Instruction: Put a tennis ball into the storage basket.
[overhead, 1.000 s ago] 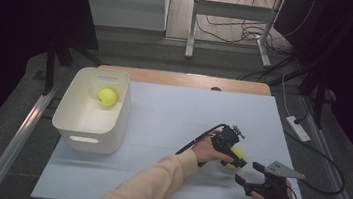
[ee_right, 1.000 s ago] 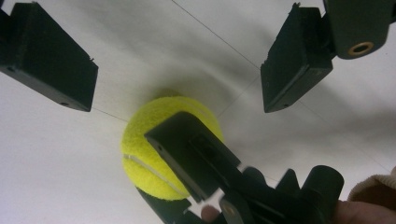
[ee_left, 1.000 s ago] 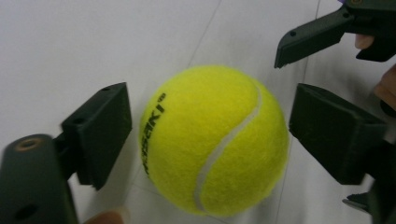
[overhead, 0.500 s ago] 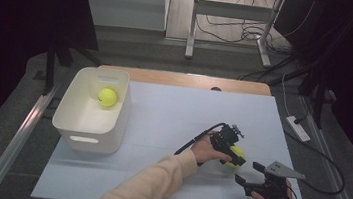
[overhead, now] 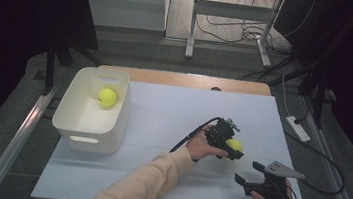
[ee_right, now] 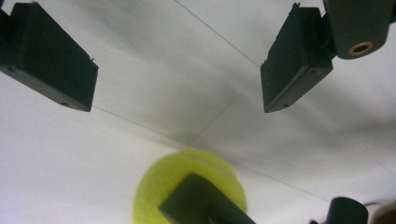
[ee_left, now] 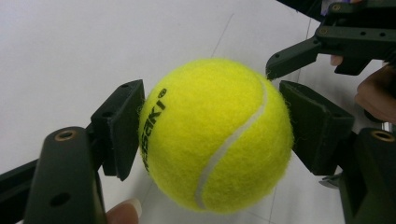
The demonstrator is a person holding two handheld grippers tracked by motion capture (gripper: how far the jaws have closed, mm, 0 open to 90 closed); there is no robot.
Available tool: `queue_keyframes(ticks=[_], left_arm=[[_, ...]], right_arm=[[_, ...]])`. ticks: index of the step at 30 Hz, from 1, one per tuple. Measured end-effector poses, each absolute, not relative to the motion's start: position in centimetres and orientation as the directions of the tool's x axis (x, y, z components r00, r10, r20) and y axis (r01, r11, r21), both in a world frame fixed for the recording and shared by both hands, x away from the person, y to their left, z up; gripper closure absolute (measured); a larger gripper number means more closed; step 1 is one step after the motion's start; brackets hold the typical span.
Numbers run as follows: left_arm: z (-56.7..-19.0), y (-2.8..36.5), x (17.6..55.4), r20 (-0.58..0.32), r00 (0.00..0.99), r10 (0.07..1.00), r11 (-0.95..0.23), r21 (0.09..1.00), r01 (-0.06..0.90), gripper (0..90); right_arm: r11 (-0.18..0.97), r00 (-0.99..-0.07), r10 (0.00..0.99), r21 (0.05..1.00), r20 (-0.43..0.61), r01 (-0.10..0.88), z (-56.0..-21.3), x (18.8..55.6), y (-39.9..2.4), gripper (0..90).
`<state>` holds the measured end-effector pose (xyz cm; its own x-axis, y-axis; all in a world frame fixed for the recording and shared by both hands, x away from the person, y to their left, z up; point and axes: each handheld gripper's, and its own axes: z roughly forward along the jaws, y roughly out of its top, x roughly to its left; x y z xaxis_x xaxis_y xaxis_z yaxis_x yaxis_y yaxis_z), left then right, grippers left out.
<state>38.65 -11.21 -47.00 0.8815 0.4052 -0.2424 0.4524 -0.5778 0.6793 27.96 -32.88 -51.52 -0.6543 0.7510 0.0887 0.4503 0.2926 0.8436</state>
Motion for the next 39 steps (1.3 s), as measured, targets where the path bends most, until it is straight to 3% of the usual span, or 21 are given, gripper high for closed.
queue_keyframes(ticks=[39], left_arm=[[-44.4, -2.1, 38.0, -0.187, 0.815, 0.549, -0.463, 0.743, 0.483, 27.0]], right_arm=[[0.308, -0.664, 0.744, 0.844, 0.073, 0.439, -51.4, 28.4, -31.8, 11.3]])
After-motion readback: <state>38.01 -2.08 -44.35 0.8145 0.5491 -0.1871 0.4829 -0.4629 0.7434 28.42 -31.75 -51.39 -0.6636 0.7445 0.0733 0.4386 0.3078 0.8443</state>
